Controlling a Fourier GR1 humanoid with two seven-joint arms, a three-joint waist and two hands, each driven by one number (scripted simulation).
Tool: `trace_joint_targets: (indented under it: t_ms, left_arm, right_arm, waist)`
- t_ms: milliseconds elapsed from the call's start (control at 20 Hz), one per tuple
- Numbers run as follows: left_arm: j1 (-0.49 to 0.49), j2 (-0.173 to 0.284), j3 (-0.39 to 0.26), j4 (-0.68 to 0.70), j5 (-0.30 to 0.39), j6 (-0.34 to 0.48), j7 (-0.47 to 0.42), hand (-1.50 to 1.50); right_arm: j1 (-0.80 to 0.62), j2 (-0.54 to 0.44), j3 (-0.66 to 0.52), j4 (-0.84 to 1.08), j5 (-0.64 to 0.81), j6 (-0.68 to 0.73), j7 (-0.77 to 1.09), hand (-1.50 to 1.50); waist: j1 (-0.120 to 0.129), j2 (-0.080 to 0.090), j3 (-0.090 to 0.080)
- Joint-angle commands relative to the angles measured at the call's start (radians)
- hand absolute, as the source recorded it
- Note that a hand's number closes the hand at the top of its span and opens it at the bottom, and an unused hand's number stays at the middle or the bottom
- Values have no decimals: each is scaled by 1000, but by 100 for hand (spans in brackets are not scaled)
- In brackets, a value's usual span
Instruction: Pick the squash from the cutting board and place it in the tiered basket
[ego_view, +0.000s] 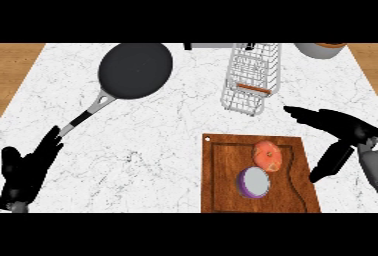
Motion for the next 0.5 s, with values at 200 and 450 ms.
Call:
trace_joint_targets:
  t_ms: [200,450]
  left_arm:
    - [9,-12,57,46,-32,-78,-38,0]
    - [-40,-73,42,1,-70,-23,56,0]
  right_arm:
    - [-23,26,-71,108,51,110,-47,-150]
    - [37,100,-46,101,141,55,-110,-150]
  waist:
    - [1,0,0]
    - [-1,1,0]
